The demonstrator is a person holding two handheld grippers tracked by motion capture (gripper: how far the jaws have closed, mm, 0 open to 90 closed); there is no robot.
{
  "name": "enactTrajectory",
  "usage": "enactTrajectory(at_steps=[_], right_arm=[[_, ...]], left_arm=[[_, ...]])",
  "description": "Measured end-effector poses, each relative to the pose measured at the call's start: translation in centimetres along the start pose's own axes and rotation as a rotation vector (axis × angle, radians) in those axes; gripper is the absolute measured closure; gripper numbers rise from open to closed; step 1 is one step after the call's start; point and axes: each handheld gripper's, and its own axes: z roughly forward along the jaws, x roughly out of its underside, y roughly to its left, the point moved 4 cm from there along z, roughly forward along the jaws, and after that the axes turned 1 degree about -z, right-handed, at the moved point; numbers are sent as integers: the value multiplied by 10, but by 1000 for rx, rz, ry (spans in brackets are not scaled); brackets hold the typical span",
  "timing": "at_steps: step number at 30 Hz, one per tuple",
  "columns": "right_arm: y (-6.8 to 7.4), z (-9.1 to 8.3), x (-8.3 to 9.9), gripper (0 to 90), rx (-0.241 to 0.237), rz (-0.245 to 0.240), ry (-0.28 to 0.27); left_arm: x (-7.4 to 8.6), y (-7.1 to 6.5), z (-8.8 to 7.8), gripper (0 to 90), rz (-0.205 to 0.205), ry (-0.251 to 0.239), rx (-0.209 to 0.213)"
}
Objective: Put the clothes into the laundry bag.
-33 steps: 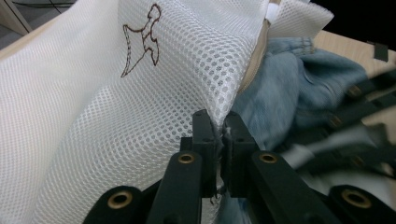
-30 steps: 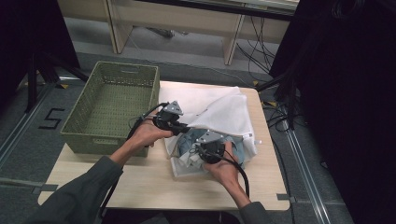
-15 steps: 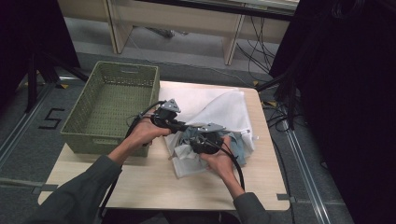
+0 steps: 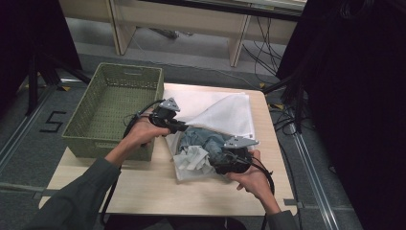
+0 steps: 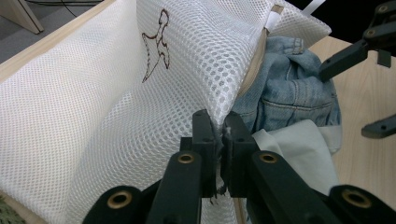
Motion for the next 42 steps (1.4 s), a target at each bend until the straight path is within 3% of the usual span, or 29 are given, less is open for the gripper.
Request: enactTrajectory(at_steps=[2,5,6,7,8,9,11,12,13,14,15,16,18,20,22,25,26,30,31,35,36,37,39,42], right_arm=[[3,6,6,308,-18,-11,60],[1,24,14,308,34,-73,63],[0,32,16,297,47,-63,67],[-2,36,18,291,47,-65,101],[-4,48,22,291,66,-67,87],[-5,50,24,302,58,-63,133],[-6,62,27,447,105,-88,158],[-8,64,27,479,116,-112,155],[-9,64,25,526,131,-106,159],[-10,63,22,591,151,-111,158],[-11,63,19,621,158,-118,157],[-12,61,14,666,165,-102,144],[-16,58,2,696,192,-83,88],[-26,52,-12,711,211,-46,57],[-41,50,-27,719,265,-32,2],[-51,57,-33,719,279,16,-16],[-51,65,-30,714,273,40,7],[-46,89,-12,695,249,53,64],[-47,88,-12,694,244,58,61],[-48,82,-13,686,219,120,44],[-51,83,-13,684,220,88,32],[-52,84,-13,684,218,75,25],[-50,83,-12,680,215,98,39],[-51,82,-12,676,204,103,36]], left_arm=[[0,-1,2,844,7,9,3],[1,-4,5,844,16,14,5],[2,-6,5,844,-9,26,5],[1,-5,7,843,15,16,5],[2,-5,7,843,16,18,4],[2,-6,8,843,20,22,6],[3,-7,8,843,31,35,8],[2,-8,10,843,24,25,11],[3,-9,10,843,17,27,10],[3,-8,10,843,34,37,11],[3,-10,11,843,19,28,12],[3,-10,11,843,32,33,14],[3,-10,10,844,52,44,13],[3,-9,10,844,40,32,13],[3,-9,9,845,45,33,14],[4,-8,9,844,54,43,12],[4,-7,9,843,61,51,11],[6,-9,12,824,49,46,7],[7,-8,12,816,70,61,9],[11,-14,15,764,68,46,4],[11,-15,15,719,85,53,0],[11,-17,14,690,69,37,-12],[9,-20,6,655,84,17,-38],[5,-33,-8,620,86,-39,-32]])
